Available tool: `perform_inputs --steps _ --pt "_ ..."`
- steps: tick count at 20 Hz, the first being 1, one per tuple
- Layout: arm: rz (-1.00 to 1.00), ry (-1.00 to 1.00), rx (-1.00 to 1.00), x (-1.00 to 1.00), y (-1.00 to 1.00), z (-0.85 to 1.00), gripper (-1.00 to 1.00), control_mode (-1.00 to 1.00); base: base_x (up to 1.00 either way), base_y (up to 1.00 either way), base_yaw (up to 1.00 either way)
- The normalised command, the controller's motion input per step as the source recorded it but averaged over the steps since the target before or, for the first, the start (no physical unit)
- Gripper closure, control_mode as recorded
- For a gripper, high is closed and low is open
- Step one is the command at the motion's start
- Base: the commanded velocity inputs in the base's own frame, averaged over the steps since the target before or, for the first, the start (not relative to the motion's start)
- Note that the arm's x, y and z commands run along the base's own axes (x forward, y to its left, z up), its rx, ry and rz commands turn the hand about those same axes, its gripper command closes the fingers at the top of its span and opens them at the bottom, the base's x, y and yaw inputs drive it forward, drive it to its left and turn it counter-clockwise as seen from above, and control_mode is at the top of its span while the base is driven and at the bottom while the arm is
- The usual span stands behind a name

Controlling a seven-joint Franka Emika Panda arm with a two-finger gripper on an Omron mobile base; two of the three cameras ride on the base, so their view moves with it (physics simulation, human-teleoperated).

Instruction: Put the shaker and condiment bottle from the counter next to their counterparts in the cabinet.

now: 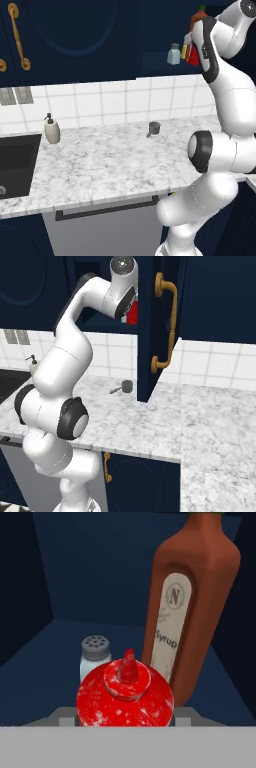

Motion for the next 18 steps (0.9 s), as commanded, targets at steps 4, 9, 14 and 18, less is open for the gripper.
perform_inputs --steps 4,9,14,18 --pt "0.00 -0.03 -0.09 0.25 0.00 -0.43 1.00 -1.00 0.00 0.00 0.00" --pt "0.00 0.00 -0.09 0.25 -0.01 -0.19 1.00 -1.00 0.00 0.00 0.00" --pt "0.00 -0.04 0.00 0.41 0.00 -0.04 1.00 -1.00 0.00 0.00 0.00" --pt "0.00 -0.04 0.00 0.43 0.00 -0.04 1.00 -1.00 0.00 0.00 0.00"
